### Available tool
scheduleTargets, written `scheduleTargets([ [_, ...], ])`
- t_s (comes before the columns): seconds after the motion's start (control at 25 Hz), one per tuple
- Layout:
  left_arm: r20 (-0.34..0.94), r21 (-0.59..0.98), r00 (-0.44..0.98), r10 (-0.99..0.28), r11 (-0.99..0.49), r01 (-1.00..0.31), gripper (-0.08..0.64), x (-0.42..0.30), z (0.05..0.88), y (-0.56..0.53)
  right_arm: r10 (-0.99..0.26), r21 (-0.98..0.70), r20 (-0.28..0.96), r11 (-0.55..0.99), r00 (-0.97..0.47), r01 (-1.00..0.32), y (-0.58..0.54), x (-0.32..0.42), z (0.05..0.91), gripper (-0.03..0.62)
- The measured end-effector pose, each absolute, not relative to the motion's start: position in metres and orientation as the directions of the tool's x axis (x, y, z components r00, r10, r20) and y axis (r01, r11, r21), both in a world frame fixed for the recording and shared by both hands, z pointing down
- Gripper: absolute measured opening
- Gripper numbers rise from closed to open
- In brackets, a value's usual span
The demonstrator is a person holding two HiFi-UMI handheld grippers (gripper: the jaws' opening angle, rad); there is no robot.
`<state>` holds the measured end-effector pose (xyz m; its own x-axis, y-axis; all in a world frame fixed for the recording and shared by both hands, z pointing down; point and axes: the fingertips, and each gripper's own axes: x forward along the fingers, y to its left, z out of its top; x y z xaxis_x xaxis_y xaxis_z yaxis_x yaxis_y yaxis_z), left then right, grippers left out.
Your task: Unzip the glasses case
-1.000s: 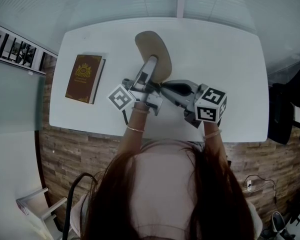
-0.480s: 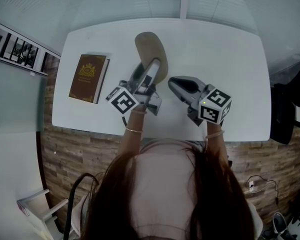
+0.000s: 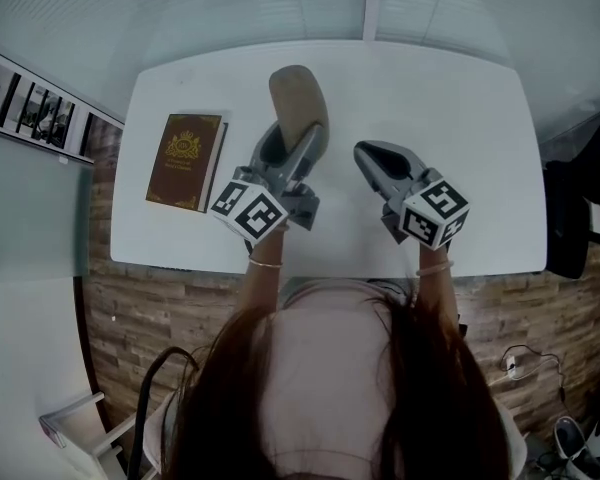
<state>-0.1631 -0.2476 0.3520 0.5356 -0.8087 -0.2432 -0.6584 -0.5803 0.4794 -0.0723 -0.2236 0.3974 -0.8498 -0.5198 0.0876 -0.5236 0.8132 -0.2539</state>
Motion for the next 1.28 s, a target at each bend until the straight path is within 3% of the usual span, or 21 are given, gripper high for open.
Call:
scheduleTargets([
  [0.56, -0.169, 0.304, 0.575, -0.8, -0.598, -0.742, 0.275, -0.179, 0.356, -0.23, -0.695, -0.188, 0.068, 0.696, -0.716, -0.693, -0.23, -0.073, 0.387, 0.003],
  [1.28, -0.089, 0.095, 0.52, -0.85, -0.526, -0.845, 0.275, -0.137, 0.35, -0.223, -0.797, -0.028, 0.035, 0.603, -0.604, -0.797, -0.229, -0.015, 0.36, 0.003],
])
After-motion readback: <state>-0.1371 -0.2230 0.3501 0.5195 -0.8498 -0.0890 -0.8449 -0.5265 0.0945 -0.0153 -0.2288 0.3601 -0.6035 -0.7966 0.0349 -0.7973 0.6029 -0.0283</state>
